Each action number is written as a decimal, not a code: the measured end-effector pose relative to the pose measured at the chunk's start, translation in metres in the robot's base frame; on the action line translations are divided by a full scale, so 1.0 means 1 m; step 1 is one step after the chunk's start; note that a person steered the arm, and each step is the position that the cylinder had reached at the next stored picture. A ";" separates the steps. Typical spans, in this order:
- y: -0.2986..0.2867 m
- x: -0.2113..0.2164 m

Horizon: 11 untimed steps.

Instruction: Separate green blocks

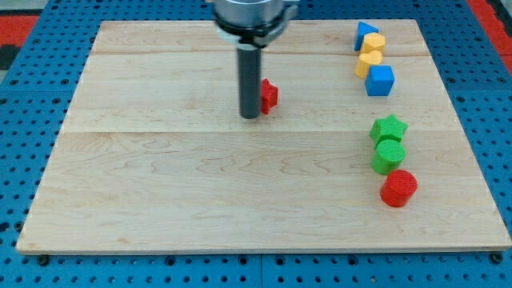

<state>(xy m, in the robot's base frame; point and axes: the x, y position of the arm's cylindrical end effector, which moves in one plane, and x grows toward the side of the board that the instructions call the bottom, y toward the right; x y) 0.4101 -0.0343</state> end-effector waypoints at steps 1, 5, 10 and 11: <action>-0.033 0.000; 0.289 0.000; 0.198 -0.011; 0.115 -0.024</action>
